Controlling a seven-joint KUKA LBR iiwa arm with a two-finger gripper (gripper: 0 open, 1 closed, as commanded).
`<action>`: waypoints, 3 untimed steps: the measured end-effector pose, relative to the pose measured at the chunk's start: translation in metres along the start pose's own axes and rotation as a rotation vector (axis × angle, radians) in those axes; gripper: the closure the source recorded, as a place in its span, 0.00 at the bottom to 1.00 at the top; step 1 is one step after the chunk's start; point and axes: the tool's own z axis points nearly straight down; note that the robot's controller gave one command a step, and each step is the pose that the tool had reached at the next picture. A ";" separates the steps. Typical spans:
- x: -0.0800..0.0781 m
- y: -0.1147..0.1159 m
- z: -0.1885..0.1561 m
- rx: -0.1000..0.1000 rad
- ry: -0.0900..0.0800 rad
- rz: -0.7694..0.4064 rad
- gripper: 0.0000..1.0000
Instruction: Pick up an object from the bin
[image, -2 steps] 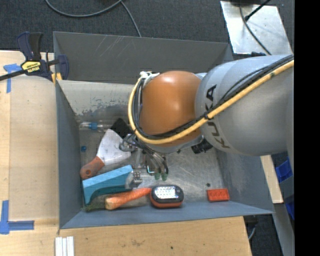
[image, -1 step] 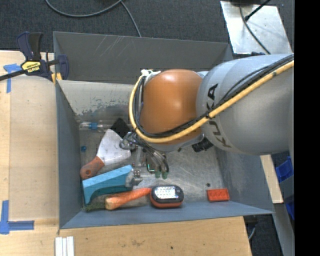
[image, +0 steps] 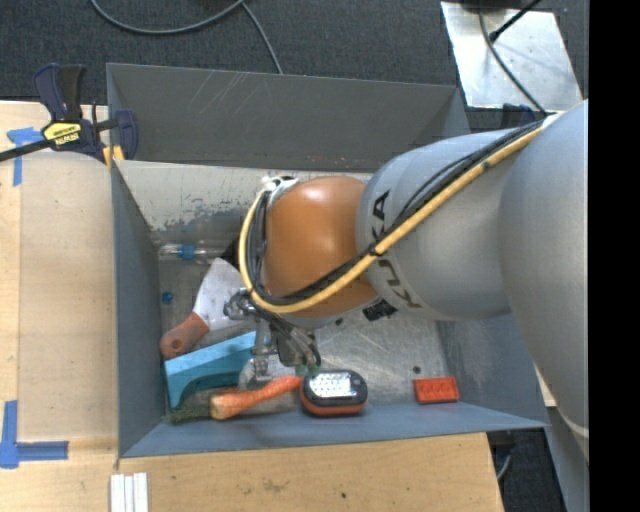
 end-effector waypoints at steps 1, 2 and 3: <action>-0.024 0.010 0.058 -0.003 -0.030 -0.341 1.00; -0.024 0.010 0.059 -0.003 -0.030 -0.340 1.00; -0.020 0.009 0.056 -0.006 -0.032 -0.337 1.00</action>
Offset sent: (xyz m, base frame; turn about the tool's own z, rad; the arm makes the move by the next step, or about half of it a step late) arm 0.0000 0.0000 0.0000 0.0000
